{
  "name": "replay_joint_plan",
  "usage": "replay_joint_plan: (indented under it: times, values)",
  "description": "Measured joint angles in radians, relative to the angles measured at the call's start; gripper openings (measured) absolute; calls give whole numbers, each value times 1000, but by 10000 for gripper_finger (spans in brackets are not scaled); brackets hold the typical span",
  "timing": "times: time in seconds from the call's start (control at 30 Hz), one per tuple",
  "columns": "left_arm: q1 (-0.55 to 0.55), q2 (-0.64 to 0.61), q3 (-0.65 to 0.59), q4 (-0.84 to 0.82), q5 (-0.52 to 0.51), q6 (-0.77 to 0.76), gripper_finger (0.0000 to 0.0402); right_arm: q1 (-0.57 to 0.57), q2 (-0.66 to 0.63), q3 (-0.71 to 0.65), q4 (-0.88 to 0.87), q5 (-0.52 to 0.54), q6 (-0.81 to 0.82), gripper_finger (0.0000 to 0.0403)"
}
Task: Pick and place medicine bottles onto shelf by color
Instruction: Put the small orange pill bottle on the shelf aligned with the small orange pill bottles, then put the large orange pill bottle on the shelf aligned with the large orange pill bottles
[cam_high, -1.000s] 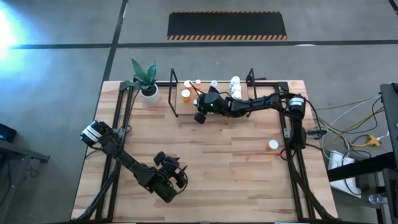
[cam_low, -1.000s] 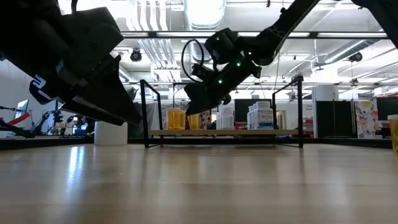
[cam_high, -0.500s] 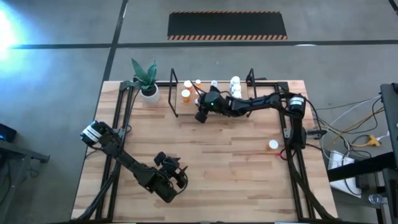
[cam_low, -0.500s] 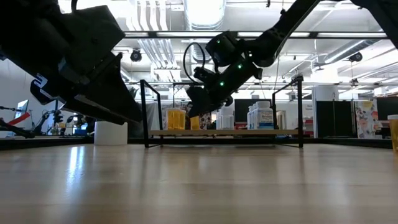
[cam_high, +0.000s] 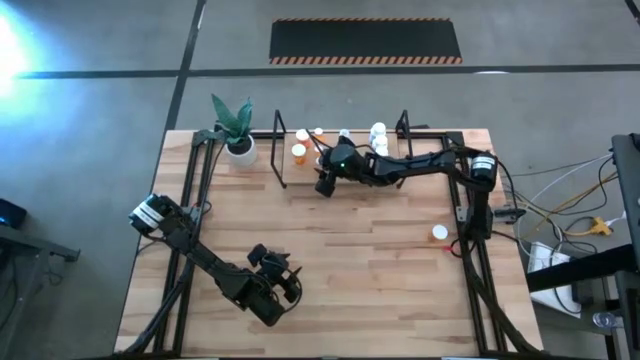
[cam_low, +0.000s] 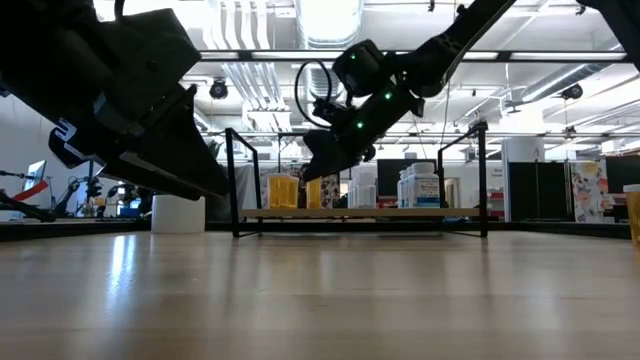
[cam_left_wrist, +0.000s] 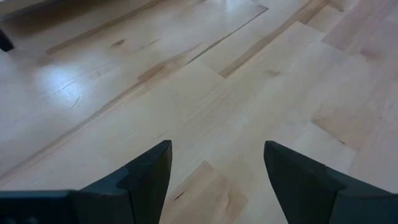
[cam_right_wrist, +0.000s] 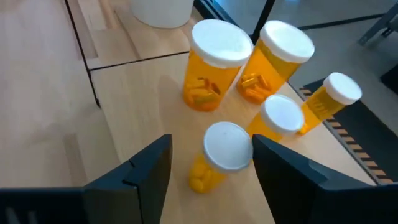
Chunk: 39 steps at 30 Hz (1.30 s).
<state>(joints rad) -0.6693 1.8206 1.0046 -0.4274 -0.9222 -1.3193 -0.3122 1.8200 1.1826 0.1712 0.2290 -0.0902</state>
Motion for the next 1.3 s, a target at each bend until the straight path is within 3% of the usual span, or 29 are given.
replay_joint_plan:
  times: [0.2, 0.4, 0.67, 0.93, 1.3]
  values:
    - [0, 0, 0, 0, 0, 0, 238, 2, -66, 9, -60, -3, 0, 210]
    - [0, 0, 0, 1, -2, 0, 238, 21, -183, 7, -168, -83, 0, 210]
    - [0, 0, 0, 1, -5, 0, 238, 224, -437, 7, -708, -101, 35, 210]
    - [0, 0, 0, 3, -41, 0, 238, 462, -653, -57, -1278, -100, 425, 210]
    - [0, 0, 0, 13, -56, 21, 238, 534, -892, -347, -1494, -129, 890, 230]
